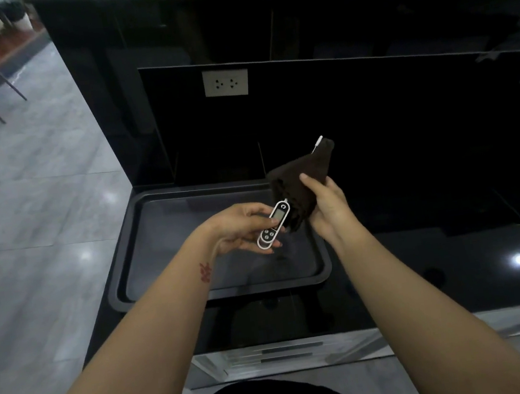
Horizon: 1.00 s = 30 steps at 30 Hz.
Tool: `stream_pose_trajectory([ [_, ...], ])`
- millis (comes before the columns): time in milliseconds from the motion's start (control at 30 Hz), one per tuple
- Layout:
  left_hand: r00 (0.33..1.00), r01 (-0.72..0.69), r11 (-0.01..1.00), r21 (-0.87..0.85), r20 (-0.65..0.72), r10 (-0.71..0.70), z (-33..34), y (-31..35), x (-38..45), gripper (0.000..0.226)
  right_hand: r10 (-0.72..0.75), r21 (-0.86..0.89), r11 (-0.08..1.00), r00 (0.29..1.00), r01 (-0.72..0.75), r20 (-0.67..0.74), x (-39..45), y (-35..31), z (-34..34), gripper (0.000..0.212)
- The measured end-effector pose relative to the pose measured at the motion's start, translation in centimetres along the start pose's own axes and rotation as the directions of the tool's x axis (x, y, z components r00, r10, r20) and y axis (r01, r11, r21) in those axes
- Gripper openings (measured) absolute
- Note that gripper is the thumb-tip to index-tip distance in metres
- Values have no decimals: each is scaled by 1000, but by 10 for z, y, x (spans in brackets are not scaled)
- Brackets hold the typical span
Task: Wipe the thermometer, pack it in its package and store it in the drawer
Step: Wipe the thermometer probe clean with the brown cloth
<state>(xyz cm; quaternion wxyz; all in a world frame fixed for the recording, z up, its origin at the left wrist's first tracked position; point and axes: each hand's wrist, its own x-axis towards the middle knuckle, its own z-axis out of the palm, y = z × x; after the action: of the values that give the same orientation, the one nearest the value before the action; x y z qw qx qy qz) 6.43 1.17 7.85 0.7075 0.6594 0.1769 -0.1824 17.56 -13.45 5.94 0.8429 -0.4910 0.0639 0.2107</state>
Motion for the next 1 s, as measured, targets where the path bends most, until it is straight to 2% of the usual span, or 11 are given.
stream_pose_trajectory([
  [67, 1000, 13, 1000, 0, -4, -13, -2, 0, -1, 26, 3, -69, 998, 1000, -3, 7, 1, 6, 2, 18],
  [133, 1000, 19, 1000, 8, -3, -19, -7, 0, -2, 23, -12, -102, 995, 1000, 12, 6, 3, 4, 1, 14],
  [400, 999, 41, 997, 69, -13, -40, -10, 6, 2, 22, -68, 26, 997, 993, 71, -95, 8, 0, 3, 24],
  [533, 998, 59, 996, 69, -28, -57, -11, 1, 7, 14, -25, -106, 994, 997, 17, -76, 4, 12, 0, 29],
  [733, 996, 85, 990, 114, -22, -84, -12, 2, 8, 17, -39, 67, 997, 989, 49, -140, 10, -6, -8, 31],
  [933, 994, 96, 991, 92, -55, -91, -14, -2, 12, 12, 12, -108, 994, 998, -20, -69, 3, 19, -3, 31],
  [1000, 993, 104, 990, 98, -56, -99, -18, -3, 10, 14, 1, -130, 991, 996, -12, -85, 8, 16, -3, 31],
])
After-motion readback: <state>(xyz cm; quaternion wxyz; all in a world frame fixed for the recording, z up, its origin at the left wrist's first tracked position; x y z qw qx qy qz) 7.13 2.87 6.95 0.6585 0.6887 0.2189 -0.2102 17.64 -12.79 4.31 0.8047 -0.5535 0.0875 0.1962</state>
